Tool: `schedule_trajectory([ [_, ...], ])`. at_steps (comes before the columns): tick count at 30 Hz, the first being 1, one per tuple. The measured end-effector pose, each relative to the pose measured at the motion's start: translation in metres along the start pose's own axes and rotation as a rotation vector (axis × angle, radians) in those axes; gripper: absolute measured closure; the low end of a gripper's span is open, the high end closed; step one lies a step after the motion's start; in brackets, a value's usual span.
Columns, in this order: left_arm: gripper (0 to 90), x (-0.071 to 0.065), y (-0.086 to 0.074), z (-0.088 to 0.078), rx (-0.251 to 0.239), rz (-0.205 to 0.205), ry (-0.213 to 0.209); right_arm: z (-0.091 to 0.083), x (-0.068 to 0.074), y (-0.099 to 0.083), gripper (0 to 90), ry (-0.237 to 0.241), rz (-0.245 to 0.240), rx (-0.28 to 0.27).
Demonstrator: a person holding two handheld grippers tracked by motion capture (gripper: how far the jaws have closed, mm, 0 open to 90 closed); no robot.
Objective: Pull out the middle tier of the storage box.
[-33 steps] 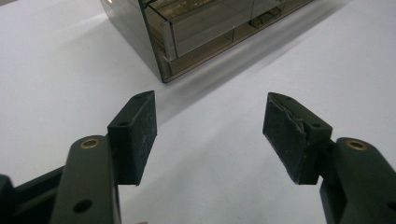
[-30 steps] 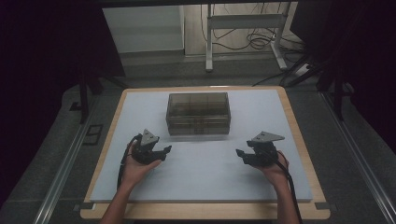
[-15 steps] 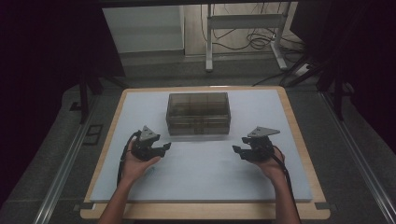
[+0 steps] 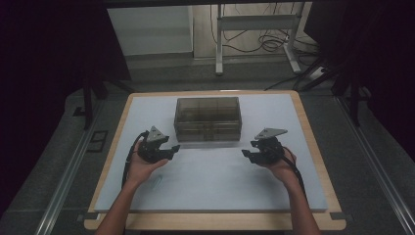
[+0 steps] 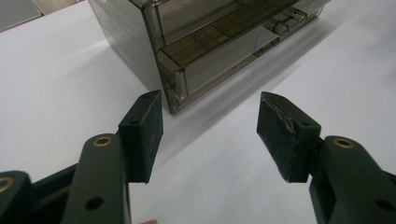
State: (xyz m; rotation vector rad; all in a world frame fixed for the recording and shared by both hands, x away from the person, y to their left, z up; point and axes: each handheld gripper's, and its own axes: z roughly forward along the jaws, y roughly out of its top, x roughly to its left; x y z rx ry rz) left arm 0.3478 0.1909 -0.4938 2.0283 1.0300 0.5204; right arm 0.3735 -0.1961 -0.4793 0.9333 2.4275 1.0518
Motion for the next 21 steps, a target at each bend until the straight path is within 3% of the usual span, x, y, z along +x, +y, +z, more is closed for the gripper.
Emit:
schedule_trajectory([
  [12,44.4,0.007,0.003,0.005,-0.003,0.004,0.004,0.005,-0.006,0.011,46.9,0.001,-0.003,-0.009],
  [21,51.5,0.009,0.003,0.010,-0.004,0.005,0.014,0.013,-0.012,0.016,49.7,-0.015,-0.007,-0.013],
])
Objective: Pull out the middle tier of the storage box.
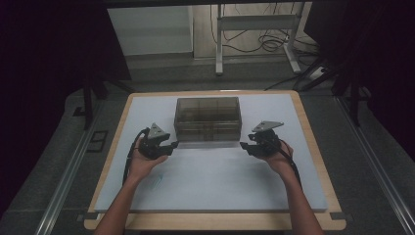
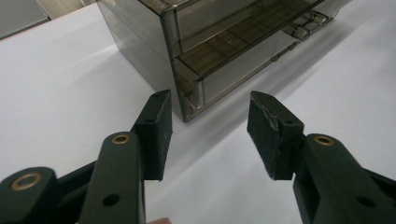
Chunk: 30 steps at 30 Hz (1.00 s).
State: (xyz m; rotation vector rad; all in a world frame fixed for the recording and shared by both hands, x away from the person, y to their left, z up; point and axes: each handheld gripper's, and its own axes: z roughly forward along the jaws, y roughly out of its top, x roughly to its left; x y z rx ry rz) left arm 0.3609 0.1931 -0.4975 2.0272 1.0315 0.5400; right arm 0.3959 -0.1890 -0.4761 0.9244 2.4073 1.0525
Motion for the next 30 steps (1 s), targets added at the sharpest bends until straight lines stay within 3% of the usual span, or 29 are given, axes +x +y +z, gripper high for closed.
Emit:
schedule_trajectory([
  [11,52.0,0.001,-0.001,0.011,0.013,0.008,-0.006,0.012,-0.006,0.002,52.6,0.009,0.009,0.011],
  [30,60.6,0.003,-0.001,0.023,0.016,-0.001,0.006,0.027,-0.012,0.006,62.1,0.018,0.014,0.003],
])
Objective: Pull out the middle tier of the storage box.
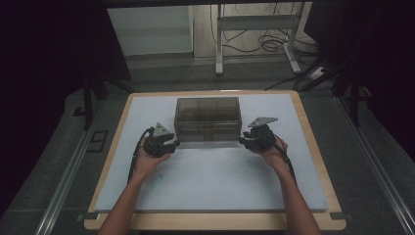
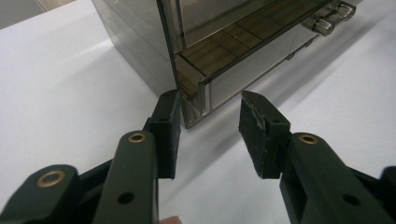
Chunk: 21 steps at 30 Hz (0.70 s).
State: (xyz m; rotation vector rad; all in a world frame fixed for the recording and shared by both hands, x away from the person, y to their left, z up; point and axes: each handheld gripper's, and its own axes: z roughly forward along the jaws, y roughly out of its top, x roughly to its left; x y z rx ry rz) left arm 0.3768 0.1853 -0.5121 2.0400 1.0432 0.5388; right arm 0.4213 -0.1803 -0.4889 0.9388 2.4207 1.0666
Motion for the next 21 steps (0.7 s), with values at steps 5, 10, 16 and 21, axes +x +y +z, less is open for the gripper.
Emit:
schedule_trajectory([
  [5,63.9,-0.0012,0.0004,0.0014,-0.011,0.003,0.001,0.0019,-0.0009,-0.0002,62.9,0.002,0.000,-0.001],
  [10,66.5,-0.0008,0.0001,0.0039,-0.015,0.000,0.001,0.0038,-0.0015,-0.0003,64.8,0.003,-0.003,-0.006],
  [16,71.3,-0.0018,-0.0001,0.0060,-0.021,0.010,0.000,0.0058,-0.0015,-0.0005,68.8,0.000,-0.019,-0.010],
  [21,73.4,-0.0028,-0.0006,0.0074,-0.020,0.023,0.007,0.0077,-0.0009,-0.0008,72.7,0.004,-0.030,-0.012],
])
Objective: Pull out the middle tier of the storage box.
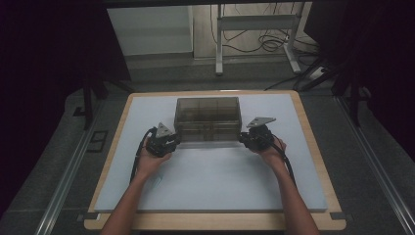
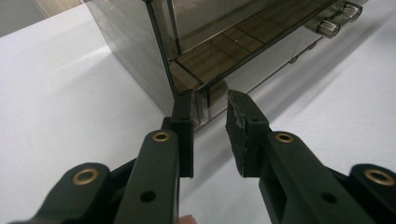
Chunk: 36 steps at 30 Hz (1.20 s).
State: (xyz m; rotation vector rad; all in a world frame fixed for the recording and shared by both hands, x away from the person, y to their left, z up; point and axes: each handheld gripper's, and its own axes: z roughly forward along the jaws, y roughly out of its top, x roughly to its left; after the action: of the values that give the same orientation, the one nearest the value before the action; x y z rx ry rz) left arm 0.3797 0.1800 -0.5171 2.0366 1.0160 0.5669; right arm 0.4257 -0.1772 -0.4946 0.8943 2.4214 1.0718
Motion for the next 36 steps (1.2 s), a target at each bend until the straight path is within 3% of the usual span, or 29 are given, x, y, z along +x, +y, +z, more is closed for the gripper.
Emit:
schedule_trajectory([
  [13,76.7,-0.0024,-0.0001,-0.0003,0.003,0.025,0.029,0.0010,0.0025,-0.0001,77.5,0.001,0.016,0.000],
  [36,77.4,-0.0041,-0.0010,-0.0034,0.015,0.043,0.023,-0.0015,0.0056,-0.0041,77.9,0.001,0.010,-0.011],
])
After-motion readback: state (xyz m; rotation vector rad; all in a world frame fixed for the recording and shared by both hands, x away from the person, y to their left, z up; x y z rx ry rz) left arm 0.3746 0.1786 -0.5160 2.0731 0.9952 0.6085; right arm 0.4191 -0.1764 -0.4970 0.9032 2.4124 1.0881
